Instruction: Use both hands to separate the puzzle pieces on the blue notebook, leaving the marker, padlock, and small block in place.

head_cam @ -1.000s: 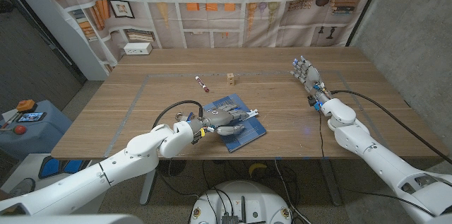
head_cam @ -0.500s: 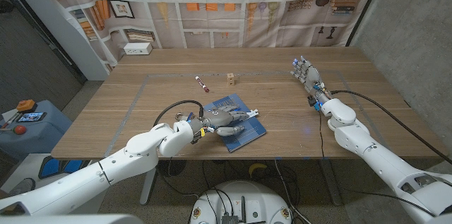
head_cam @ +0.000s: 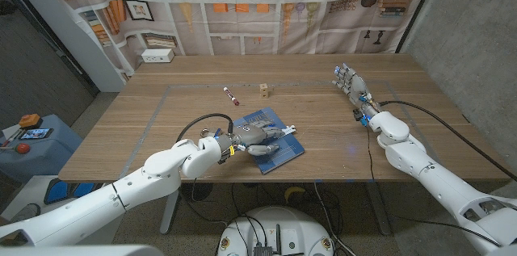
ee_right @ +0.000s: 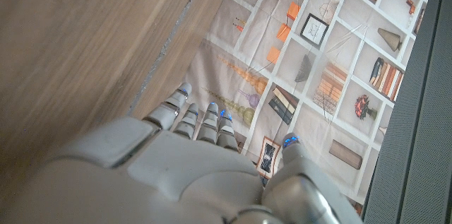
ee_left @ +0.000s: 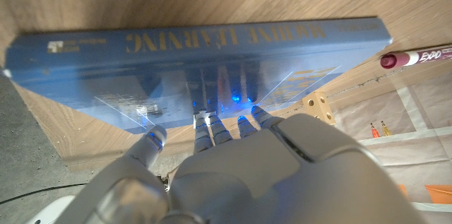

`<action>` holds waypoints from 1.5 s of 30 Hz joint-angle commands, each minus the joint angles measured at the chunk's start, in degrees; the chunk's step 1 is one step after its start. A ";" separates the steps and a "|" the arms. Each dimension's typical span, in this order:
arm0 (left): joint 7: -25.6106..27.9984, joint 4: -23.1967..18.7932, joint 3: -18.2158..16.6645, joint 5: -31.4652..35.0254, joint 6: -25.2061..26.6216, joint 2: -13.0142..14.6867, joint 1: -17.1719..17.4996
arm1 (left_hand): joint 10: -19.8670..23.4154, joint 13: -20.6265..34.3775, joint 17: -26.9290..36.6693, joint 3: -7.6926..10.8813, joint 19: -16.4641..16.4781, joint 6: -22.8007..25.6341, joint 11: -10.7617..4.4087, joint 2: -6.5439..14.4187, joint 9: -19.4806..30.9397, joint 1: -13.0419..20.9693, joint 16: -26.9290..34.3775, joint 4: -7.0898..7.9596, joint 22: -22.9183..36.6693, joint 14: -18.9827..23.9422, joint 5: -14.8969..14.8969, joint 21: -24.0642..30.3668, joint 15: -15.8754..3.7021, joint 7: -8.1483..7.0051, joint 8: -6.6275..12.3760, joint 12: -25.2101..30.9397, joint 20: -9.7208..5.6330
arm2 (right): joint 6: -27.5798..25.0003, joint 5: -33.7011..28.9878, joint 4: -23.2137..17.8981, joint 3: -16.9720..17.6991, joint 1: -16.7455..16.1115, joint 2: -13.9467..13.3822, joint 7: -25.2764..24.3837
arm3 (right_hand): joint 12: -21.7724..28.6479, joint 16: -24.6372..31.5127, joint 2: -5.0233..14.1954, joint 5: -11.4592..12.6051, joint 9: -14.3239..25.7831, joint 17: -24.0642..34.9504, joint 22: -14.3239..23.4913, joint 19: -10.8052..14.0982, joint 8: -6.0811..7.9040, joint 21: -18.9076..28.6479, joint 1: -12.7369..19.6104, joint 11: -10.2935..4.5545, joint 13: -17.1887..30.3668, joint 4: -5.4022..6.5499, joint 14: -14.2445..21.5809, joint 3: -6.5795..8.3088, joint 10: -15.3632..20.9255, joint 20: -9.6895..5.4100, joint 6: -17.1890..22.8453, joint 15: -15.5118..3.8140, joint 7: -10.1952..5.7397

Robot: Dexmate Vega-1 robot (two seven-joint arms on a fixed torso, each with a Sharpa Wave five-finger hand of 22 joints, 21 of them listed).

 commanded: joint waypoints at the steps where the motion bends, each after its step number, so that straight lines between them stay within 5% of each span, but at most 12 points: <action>1: -2.08 -0.14 0.09 -0.25 0.81 -0.10 -0.35 | 0.62 0.26 0.01 0.12 -6.97 0.58 0.06 5.98 0.27 0.13 0.23 -0.45 0.22 -1.61 0.22 0.37 -7.71 0.17 0.38 0.25 -5.13 | 0.71 -4.74 -3.70 -0.98 -0.98 -3.45 -0.61 | 0.01 0.53 0.32 -0.03 0.16 0.05 0.14 0.01 0.28 0.23 0.68 -0.35 0.10 -0.55 -0.11 0.16 0.18 -0.38 0.32 -0.45 -0.66; 29: -3.96 0.21 0.55 -0.45 1.45 -0.46 -1.60 | 0.94 0.27 -0.08 0.41 -6.57 0.87 0.30 5.82 0.29 0.27 0.15 -0.71 0.20 -1.12 0.19 0.57 -7.21 0.53 0.09 0.05 -4.90 | 5.68 -22.47 -9.49 -2.85 -1.99 -10.05 -6.23 | -0.08 0.51 -0.12 -0.20 0.18 -0.99 0.13 -0.14 0.92 0.13 2.88 -1.09 0.11 -2.87 0.91 0.82 0.03 -0.75 2.49 -1.31 -3.01; 45: -4.40 -0.08 0.67 -0.29 1.81 -0.35 -1.65 | 1.27 0.27 -0.15 0.63 -6.32 1.08 0.50 5.72 0.30 0.42 0.06 -0.96 0.18 -0.95 0.17 0.64 -7.11 0.66 0.02 0.03 -4.84 | 4.16 -32.97 -15.40 -2.66 -3.60 -15.43 -8.92 | -0.85 -0.42 -1.03 -0.64 0.29 -1.64 0.16 -3.03 0.20 -0.36 4.25 -1.73 0.17 -4.89 -1.65 0.91 -3.50 0.02 1.30 -0.53 -4.99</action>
